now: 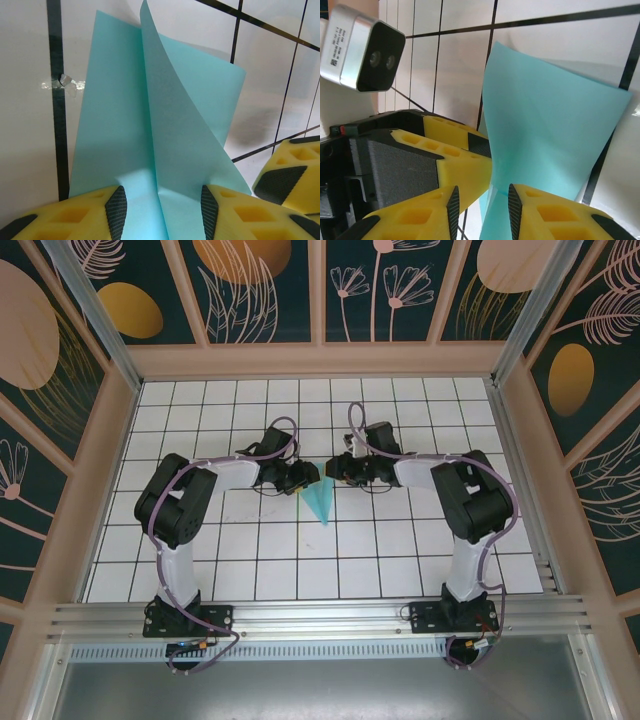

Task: Fold a paper plane with a square sheet of paper (fold left side to right side)
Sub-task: Fourth fold the wing at the center of the table.

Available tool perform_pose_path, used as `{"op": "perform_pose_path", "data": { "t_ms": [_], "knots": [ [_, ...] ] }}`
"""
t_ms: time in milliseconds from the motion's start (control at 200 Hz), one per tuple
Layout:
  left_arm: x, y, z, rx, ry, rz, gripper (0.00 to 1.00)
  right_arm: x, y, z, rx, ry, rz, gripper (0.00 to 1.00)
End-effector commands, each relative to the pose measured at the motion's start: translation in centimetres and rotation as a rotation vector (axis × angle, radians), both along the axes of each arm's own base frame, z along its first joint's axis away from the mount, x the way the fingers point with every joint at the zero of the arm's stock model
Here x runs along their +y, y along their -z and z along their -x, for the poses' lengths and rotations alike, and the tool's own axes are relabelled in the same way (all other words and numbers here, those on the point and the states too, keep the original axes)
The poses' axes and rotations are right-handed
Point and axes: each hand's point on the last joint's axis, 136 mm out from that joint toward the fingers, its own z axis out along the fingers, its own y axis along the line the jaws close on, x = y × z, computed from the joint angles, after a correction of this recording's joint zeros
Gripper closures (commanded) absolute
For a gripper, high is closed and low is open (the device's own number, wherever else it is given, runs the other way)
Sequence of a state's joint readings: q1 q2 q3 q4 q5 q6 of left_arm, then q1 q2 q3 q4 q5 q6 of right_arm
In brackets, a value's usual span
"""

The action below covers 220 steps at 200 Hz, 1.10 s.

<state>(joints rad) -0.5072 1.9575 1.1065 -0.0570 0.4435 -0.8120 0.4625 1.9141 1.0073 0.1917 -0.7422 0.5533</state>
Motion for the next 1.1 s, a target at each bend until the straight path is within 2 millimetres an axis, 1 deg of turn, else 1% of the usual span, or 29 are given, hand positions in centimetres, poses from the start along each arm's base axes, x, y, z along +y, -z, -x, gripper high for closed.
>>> {"op": "perform_pose_path", "data": {
  "t_ms": [0,205,305,440,530,586,881,1096],
  "knots": [
    [3.0,6.4,2.2,0.095,-0.012,-0.191,0.52,1.0,-0.1,0.2,0.013,-0.032,-0.025,0.66],
    [3.0,6.4,2.3,0.098,-0.012,-0.192,0.52,1.1,0.8,0.4,0.034,-0.032,-0.014,0.72],
    [3.0,6.4,2.2,0.095,-0.013,-0.193,0.52,1.1,0.9,0.4,0.034,-0.030,-0.011,0.75],
    [3.1,6.4,2.3,0.095,-0.014,-0.194,0.52,1.0,1.1,0.4,0.034,-0.026,-0.001,0.85],
    [3.1,6.5,2.3,0.098,-0.015,-0.195,0.52,0.7,1.1,0.5,0.028,-0.023,0.014,0.88],
    [3.1,6.4,2.3,0.096,-0.014,-0.195,0.52,0.4,1.1,0.5,0.023,-0.018,0.026,0.89],
    [3.2,6.5,2.4,0.097,-0.013,-0.198,0.52,-1.2,2.7,0.7,0.031,0.013,0.100,0.90],
    [3.2,6.6,2.4,0.099,-0.015,-0.197,0.52,-1.7,3.4,0.6,0.032,0.021,0.137,0.89]
  ]
}}
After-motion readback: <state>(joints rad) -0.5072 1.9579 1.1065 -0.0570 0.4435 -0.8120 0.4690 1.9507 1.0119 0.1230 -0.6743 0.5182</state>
